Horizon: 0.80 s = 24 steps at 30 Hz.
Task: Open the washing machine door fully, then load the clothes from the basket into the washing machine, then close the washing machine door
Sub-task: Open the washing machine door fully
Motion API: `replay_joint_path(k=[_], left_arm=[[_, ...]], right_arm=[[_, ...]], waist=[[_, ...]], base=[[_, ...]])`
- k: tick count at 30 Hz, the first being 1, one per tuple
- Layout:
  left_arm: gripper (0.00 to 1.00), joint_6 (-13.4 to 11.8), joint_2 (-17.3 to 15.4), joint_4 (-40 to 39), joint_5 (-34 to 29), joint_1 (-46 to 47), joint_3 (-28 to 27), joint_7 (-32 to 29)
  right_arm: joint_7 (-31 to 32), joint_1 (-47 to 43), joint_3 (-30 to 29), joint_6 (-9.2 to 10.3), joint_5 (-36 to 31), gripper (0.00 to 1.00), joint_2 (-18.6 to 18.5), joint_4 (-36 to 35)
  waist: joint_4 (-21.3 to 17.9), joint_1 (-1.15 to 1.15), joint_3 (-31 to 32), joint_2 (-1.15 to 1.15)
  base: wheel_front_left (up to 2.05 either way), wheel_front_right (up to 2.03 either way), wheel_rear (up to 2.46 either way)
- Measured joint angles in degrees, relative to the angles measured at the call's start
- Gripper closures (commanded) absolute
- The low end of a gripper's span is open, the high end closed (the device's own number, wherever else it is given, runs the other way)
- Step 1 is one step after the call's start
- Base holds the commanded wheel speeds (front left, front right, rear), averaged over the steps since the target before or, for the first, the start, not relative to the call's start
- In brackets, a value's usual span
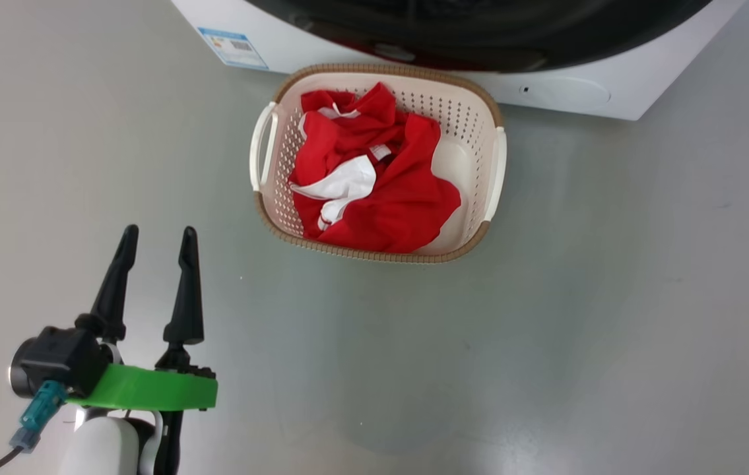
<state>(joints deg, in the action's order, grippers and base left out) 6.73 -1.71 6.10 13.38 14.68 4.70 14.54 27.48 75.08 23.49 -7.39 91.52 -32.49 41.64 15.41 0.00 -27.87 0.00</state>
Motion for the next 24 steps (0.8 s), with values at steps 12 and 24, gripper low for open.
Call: replay_joint_path(k=[12, 24], left_arm=[[0.0, 0.0, 0.0, 0.77, -0.08, -0.57, -0.82, 0.0], [0.0, 0.03, -0.01, 1.05, -0.27, -1.9, -1.38, 0.0]], right_arm=[[5.82, -6.14, 0.23, 0.0, 2.87, 1.0, 1.78, -1.78], [7.97, -10.4, 0.1, 0.0, 4.38, 1.0, 2.88, -3.54]], waist=[[-1.69, 0.0, 3.77, 0.0], [-2.56, 0.0, 6.42, 0.0]], base=[[0.0, 0.0, 0.0], [0.0, 0.0, 0.0]])
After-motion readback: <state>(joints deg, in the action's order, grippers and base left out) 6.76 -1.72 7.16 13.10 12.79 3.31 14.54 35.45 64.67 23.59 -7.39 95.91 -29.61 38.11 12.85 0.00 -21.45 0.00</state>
